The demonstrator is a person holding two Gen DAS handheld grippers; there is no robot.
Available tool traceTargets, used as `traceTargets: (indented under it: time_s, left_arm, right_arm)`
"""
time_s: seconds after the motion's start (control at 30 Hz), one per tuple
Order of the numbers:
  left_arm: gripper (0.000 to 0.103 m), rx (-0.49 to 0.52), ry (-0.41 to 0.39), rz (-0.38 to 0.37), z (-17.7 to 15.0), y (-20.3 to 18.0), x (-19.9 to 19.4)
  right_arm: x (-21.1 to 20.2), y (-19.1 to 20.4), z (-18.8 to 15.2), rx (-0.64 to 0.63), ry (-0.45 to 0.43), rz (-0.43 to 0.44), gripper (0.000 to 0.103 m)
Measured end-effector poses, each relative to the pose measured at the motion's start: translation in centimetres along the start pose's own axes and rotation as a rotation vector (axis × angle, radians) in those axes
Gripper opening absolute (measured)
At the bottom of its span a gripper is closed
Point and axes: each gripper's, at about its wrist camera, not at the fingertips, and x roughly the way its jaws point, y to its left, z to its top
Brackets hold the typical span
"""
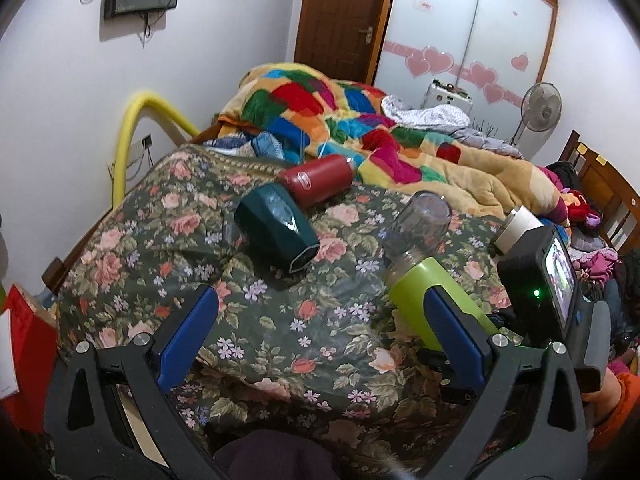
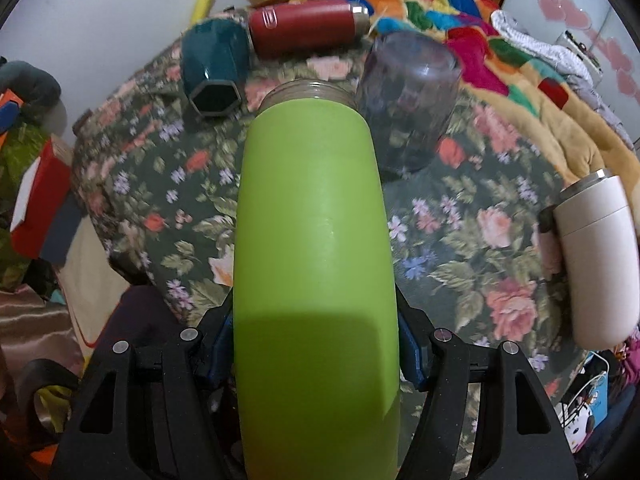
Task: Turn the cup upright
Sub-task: 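Lift the green bottle with the right gripper toward the left gripper, then grasp the green bottle with the left gripper while the right gripper releases it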
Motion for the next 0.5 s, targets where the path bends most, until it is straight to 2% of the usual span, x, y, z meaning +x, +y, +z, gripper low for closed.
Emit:
traceTargets:
  time_s: [0.13, 0.5]
  left_arm:
    - [0.103, -0.007, 0.032, -0.002, -0.3, 0.3, 1.2]
    - [0.103, -0.012, 0.102, -0.038, -0.7, -0.2, 2.7]
  right_arm:
    - [0.6, 0.3, -0.2, -0.017, 0.013, -0.027, 0.062]
    - [0.7, 0.1, 0.2, -0.033, 0.020, -0.015, 0.062]
